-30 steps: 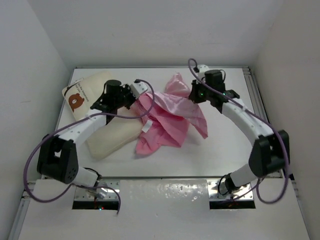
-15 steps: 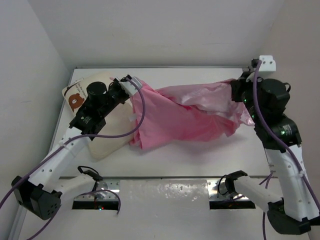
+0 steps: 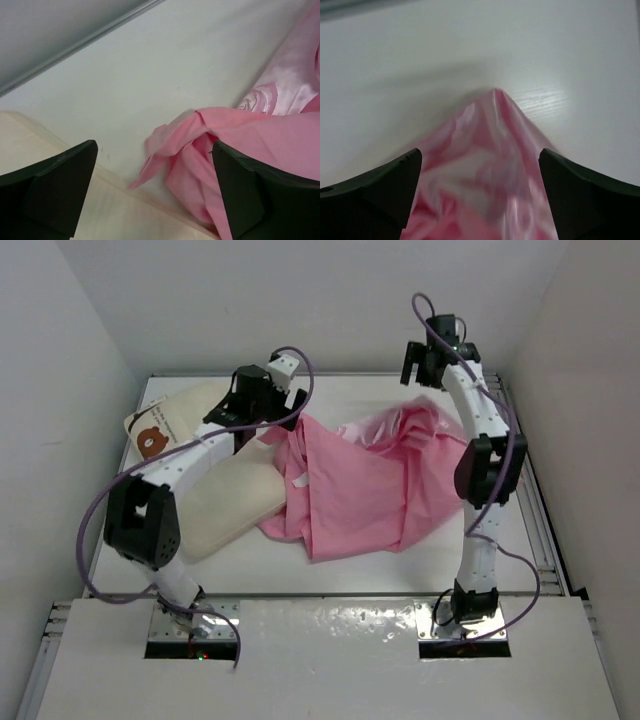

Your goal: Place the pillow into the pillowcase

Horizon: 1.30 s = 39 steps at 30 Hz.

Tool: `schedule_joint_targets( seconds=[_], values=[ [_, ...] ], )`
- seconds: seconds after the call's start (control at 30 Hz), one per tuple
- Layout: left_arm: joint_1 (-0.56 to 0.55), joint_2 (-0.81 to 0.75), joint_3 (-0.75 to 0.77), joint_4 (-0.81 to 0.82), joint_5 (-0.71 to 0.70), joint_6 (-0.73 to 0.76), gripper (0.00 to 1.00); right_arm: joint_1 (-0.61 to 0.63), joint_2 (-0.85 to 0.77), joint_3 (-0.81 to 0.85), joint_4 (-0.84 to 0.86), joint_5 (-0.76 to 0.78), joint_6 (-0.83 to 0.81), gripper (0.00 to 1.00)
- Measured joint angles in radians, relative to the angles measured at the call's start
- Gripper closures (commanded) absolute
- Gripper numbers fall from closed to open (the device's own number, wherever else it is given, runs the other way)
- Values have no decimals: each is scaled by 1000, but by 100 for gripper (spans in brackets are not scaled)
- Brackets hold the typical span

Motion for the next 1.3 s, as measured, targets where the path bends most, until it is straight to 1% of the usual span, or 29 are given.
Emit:
schedule_joint_targets(
  seconds=[0.07, 0.1, 0.17, 0.23, 0.27, 0.3, 0.33, 0.37, 0.4, 0.43, 0.47, 0.5, 0.53, 0.57, 0.63, 0.7, 0.77, 0.8, 0.87, 0.93, 1.03, 1.07, 1.1, 1.13, 1.17, 1.2, 1.23, 1.27, 1.3],
  values=[
    [10, 80, 63, -25, -39, -39, 0, -11, 60, -31, -4, 3, 19, 1],
    [16, 106, 87, -36, -57, -48, 0, -13, 54, -92, 10, 7, 23, 1],
    [27, 128, 112, -55, -90, -68, 0, 0, -1, -212, 45, 19, 17, 1],
    [34, 122, 116, -63, -116, -75, 0, 34, -107, -354, 101, 21, 7, 1],
    [36, 114, 116, -66, -132, -78, 0, 59, -176, -428, 138, 23, 2, 6],
    [40, 101, 114, -70, -146, -78, 0, 89, -241, -488, 173, 17, -5, 38],
    [43, 83, 106, -75, -164, -78, 0, 132, -319, -552, 210, 4, -21, 64],
    [47, 55, 93, -86, -183, -79, 0, 179, -386, -605, 253, -13, -28, 83],
    [51, 27, 79, -95, -199, -82, 0, 221, -438, -647, 294, -32, -27, 92],
    [60, -16, 48, -101, -216, -90, 0, 282, -487, -686, 334, -51, -24, 85],
    [71, -67, 14, -123, -229, -98, 0, 329, -514, -714, 366, -69, -14, 65],
    [88, -118, -23, -145, -240, -110, 0, 382, -529, -737, 395, -92, -3, 48],
    [105, -164, -56, -169, -250, -121, 0, 409, -529, -746, 405, -101, -3, 36],
    [120, -204, -89, -191, -258, -127, 0, 458, -511, -756, 417, -124, 15, 30],
    [142, -276, -168, -238, -268, -123, 0, 506, -454, -764, 420, -148, 25, 20],
    [117, -337, -278, -259, -244, -63, 0, 536, -394, -790, 423, -164, 37, 18],
    [64, -389, -386, -260, -194, 31, 0, 558, -355, -832, 422, -184, 51, 18],
    [24, -435, -476, -256, -176, 72, 0, 567, -338, -851, 417, -194, 55, 18],
    [-39, -511, -618, -256, -127, 190, 0, 583, -311, -882, 413, -210, 66, 20],
    [-68, -554, -712, -271, -101, 283, 0, 593, -287, -898, 409, -232, 78, 23],
    [-79, -535, -792, -228, -111, 384, 0, 592, -246, -904, 421, -258, 105, 40],
    [-80, -513, -800, -201, -123, 407, 0, 589, -233, -906, 425, -261, 113, 57],
    [-80, -489, -804, -173, -142, 421, 3, 585, -220, -908, 430, -265, 122, 65],
    [-82, -468, -808, -147, -160, 433, 10, 579, -211, -911, 436, -269, 133, 74],
    [-85, -451, -814, -118, -179, 449, 35, 572, -205, -921, 446, -270, 145, 89],
    [-85, -444, -823, -93, -196, 464, 45, 563, -204, -931, 452, -270, 151, 95],
    [-85, -444, -840, -60, -219, 493, 58, 555, -204, -942, 457, -269, 162, 100],
    [-85, -452, -856, -35, -234, 520, 93, 545, -204, -951, 462, -268, 169, 100],
    [-85, -463, -871, -18, -249, 543, 100, 532, -205, -959, 466, -268, 171, 100]
  ],
)
